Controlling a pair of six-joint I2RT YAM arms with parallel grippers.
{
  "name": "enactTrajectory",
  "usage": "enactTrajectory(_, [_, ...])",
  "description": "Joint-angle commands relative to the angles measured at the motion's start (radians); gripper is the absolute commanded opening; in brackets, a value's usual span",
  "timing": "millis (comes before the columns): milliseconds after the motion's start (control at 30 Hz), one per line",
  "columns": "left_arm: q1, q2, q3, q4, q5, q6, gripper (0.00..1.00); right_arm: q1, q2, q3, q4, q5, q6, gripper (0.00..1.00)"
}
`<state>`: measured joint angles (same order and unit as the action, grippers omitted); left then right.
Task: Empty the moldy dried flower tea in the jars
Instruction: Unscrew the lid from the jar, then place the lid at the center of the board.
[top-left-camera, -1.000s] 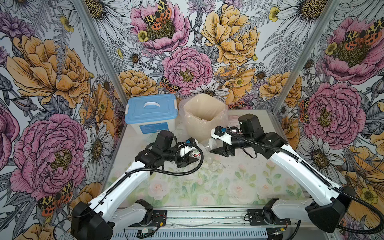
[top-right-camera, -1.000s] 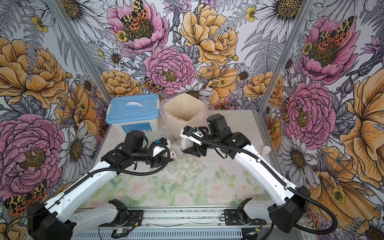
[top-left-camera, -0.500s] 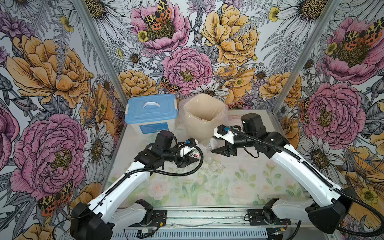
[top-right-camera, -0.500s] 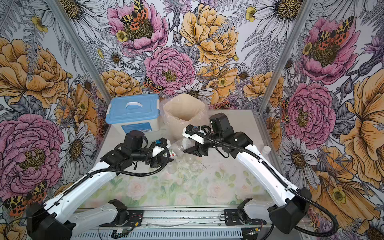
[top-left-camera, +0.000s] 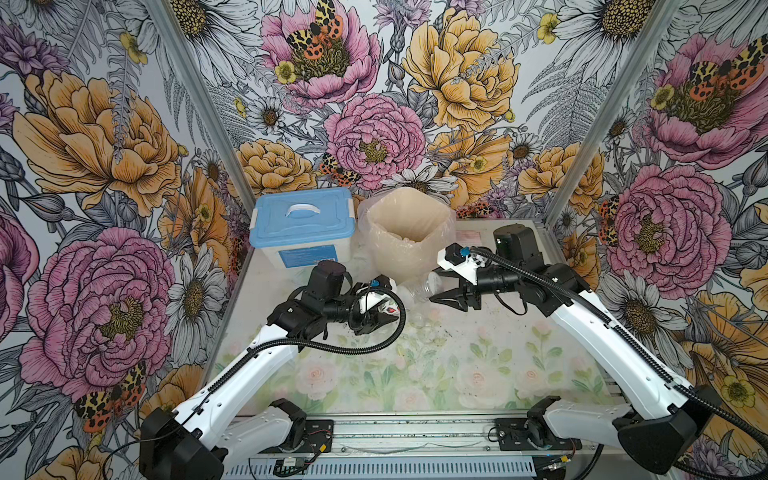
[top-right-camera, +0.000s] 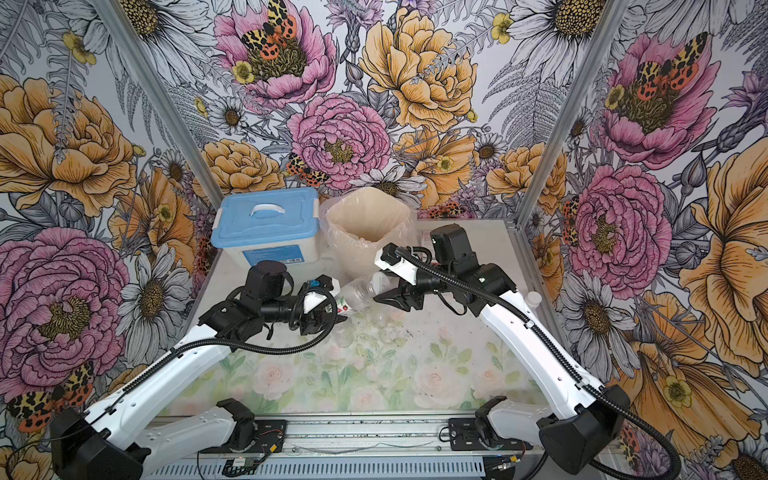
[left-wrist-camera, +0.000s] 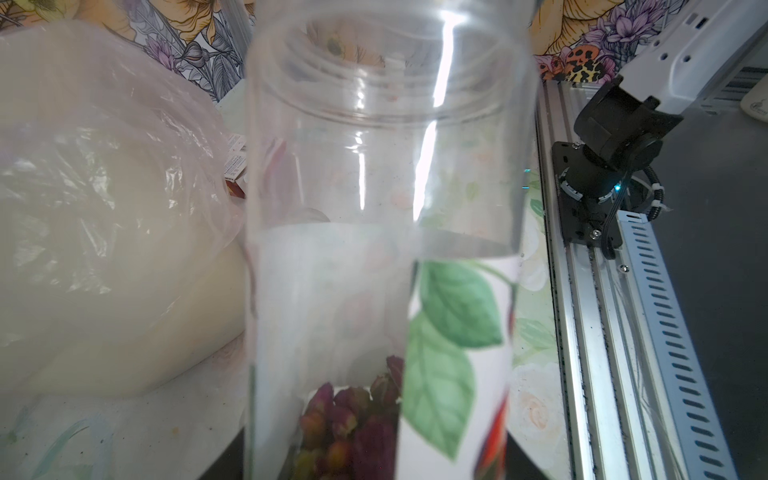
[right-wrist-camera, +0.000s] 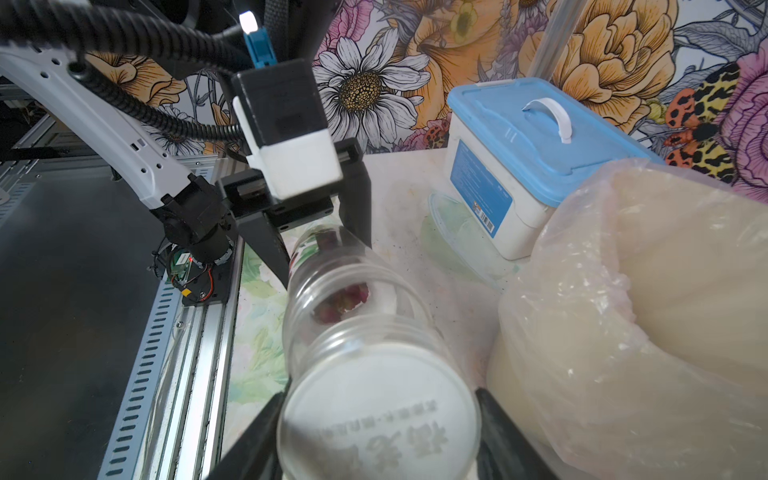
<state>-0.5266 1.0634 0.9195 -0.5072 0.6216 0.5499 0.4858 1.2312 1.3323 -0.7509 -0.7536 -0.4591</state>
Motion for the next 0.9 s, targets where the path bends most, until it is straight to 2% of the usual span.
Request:
enactTrajectory(0, [0.006, -0.034, 0.014, 0.043, -0.007, 0.004, 0.54, -0.014, -0.042, -0.021, -0.005, 0.048, 0.052, 0.26])
enactTrajectory(333, [0.006, -0.090, -0.027, 0.132, -0.070, -0.026, 0.54, -0.035, -0.068, -0.125, -0.004, 0.273, 0.173, 0.27])
enactTrajectory(567, [0.008, -0.139, -0.071, 0.222, -0.096, -0.060, 0.54, -0.044, -0.064, -0.212, 0.004, 0.371, 0.220, 0.27])
enactTrajectory(867, [0.011, -0.155, -0.079, 0.241, -0.111, -0.064, 0.54, -0.064, -0.041, -0.323, 0.071, 0.524, 0.268, 0.30])
